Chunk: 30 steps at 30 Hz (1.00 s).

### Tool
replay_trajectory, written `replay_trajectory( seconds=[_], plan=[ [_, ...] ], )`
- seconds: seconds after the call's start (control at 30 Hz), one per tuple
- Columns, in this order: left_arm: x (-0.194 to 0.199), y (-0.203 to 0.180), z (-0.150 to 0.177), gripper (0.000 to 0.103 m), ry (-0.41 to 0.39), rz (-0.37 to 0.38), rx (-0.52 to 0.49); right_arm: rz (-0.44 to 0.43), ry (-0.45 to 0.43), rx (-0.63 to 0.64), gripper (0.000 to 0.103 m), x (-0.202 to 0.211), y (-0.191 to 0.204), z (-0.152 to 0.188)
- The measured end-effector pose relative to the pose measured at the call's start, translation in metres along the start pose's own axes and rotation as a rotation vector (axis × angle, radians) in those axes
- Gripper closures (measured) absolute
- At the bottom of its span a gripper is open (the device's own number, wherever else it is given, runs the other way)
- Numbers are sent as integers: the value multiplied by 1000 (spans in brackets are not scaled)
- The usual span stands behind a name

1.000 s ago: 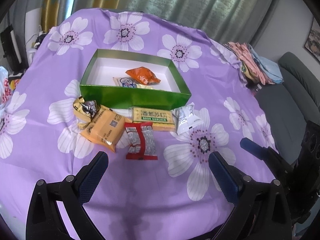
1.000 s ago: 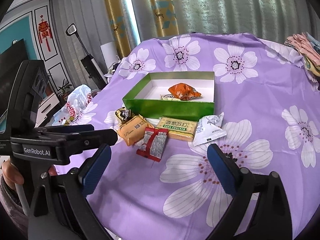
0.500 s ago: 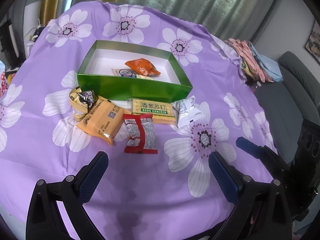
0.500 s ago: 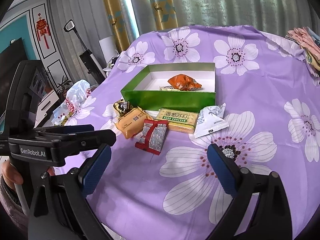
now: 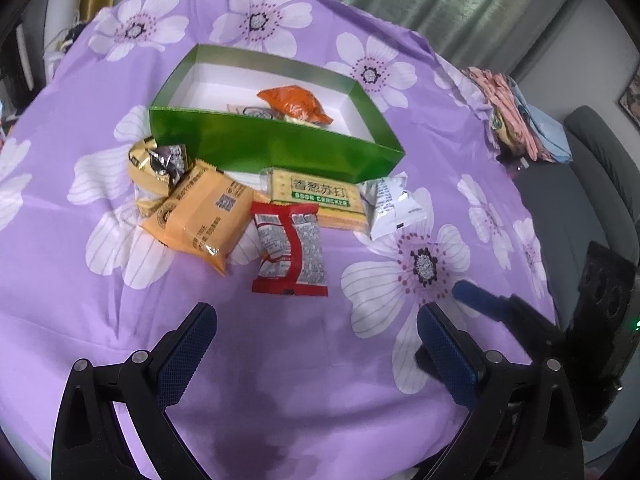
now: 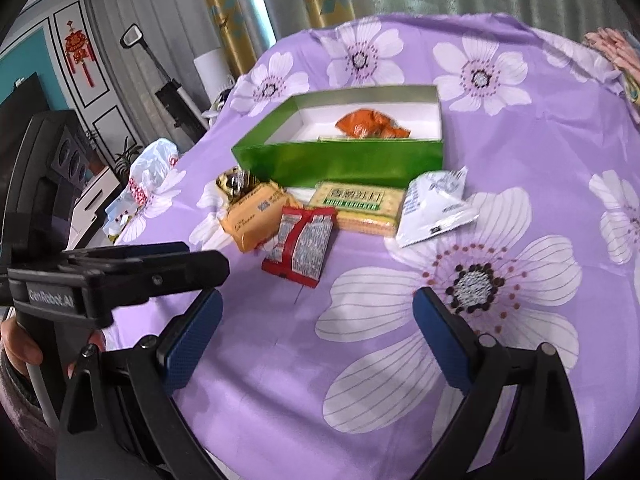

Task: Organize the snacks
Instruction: 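Withdraw the right gripper and move it to the red-and-white snack bag, then grasp the red-and-white snack bag with the right gripper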

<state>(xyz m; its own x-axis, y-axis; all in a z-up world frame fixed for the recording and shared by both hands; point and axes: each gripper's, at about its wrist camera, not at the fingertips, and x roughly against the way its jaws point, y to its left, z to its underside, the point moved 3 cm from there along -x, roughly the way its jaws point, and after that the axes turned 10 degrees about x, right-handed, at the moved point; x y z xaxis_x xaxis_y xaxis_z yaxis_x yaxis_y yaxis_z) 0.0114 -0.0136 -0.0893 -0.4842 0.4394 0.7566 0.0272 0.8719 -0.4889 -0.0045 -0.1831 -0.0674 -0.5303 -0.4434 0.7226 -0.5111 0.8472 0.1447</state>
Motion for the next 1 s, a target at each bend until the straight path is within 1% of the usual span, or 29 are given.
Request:
replay_trajectory(
  seconds=[0.2, 0.23, 0.43, 0.5, 0.57, 0.6, 0.63, 0.67, 0.77, 0.8, 0.83, 0.93, 1.0],
  plan=[
    [-14, 12, -4, 3, 19, 9, 41, -49, 55, -9, 12, -25, 1, 7],
    [-16, 12, -6, 3, 18, 6, 40, -58, 61, -14, 12, -29, 1, 8],
    [-34, 13, -18, 3, 30, -2, 25, -120, 80, -20, 20, -56, 3, 6],
    [-41, 13, -20, 3, 41, -2, 21, -140, 88, -17, 25, -67, 4, 4],
    [-47, 13, -22, 3, 48, -5, 8, -156, 99, -23, 26, -78, 4, 3],
    [-49, 13, -22, 4, 51, -6, 6, -160, 102, -23, 27, -81, 4, 2],
    [-51, 13, -24, 9, 53, -5, 4, -165, 100, -20, 28, -84, 5, 1],
    [-53, 12, -24, 10, 55, 1, -2, -170, 95, -15, 28, -88, 5, -1],
    [-58, 11, -28, 11, 67, 15, -4, -175, 93, -4, 30, -97, 6, -8],
    [-58, 10, -29, 14, 67, 19, -8, -173, 96, -3, 32, -99, 5, -9],
    [-59, 9, -30, 19, 66, 20, -13, -174, 95, -2, 33, -101, 4, -11],
    [-64, 9, -32, 24, 77, 26, -6, -194, 93, -6, 37, -108, 2, -15],
    [-68, 9, -33, 30, 83, 23, -8, -198, 93, -2, 41, -110, 2, -16]
  ],
)
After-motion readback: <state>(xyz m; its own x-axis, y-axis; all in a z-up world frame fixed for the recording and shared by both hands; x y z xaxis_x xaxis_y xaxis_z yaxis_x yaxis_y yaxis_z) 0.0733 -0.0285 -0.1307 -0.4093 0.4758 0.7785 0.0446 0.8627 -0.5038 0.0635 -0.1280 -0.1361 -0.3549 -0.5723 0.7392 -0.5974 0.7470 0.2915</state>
